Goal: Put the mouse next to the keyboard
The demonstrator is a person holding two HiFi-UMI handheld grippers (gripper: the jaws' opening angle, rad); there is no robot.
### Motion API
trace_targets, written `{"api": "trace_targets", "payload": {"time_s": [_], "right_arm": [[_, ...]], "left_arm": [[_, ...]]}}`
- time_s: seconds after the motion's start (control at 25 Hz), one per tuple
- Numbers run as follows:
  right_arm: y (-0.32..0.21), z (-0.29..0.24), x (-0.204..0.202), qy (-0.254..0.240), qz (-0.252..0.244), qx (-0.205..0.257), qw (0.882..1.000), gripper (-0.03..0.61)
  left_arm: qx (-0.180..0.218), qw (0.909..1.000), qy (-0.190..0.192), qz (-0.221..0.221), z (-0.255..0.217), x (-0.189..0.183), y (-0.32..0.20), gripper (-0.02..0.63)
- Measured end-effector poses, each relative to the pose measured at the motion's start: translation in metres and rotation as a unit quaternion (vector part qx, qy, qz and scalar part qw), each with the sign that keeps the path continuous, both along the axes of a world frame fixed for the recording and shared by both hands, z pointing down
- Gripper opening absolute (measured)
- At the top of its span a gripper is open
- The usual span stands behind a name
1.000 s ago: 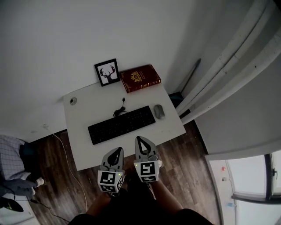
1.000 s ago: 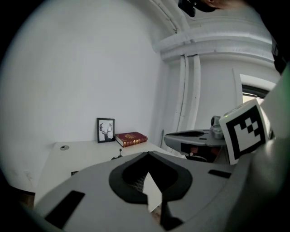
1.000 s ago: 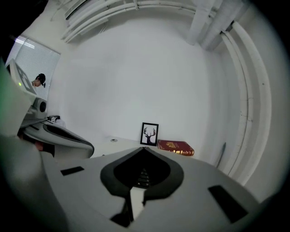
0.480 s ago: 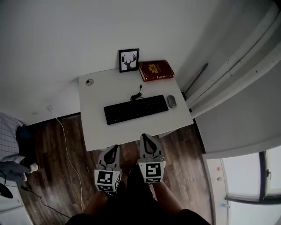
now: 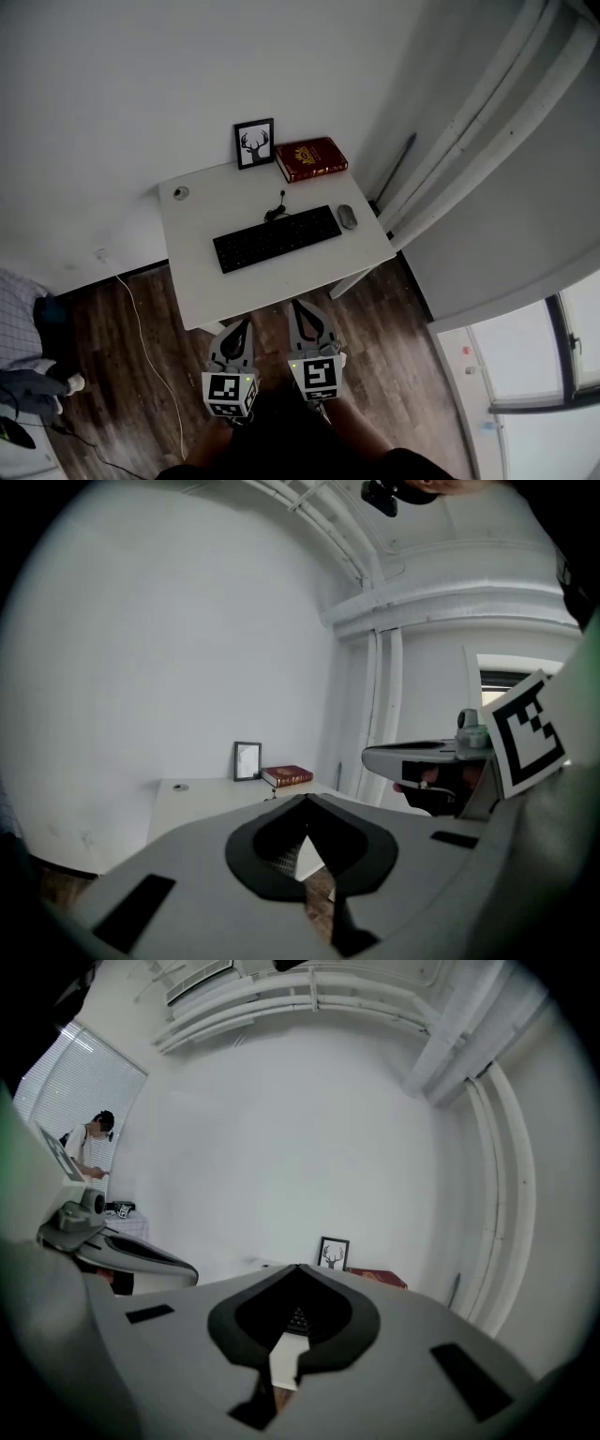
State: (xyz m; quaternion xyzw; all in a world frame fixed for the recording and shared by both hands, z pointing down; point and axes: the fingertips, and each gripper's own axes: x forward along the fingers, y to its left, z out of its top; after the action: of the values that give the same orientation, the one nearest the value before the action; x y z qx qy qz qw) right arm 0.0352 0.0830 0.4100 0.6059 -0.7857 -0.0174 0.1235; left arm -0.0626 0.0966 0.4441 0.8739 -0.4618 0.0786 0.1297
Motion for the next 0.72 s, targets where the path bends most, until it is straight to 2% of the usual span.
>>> {"api": "trace_targets", "payload": {"time_s": [0.28, 0.72], "right_arm": [[0.000, -0.013, 0.016, -0.001, -0.008, 0.010, 1.000, 0.020], [-0.010, -0.017, 0.016, -0.008, -0.034, 0.019, 0.999, 0.020]], "left_arm": [[0.008, 1.0000, -0.004, 0.000, -0.009, 0.017, 0.006, 0.000], [0.016, 0.9998, -0.002, -0.014, -0.017, 0.032, -0.011, 0.000]]}}
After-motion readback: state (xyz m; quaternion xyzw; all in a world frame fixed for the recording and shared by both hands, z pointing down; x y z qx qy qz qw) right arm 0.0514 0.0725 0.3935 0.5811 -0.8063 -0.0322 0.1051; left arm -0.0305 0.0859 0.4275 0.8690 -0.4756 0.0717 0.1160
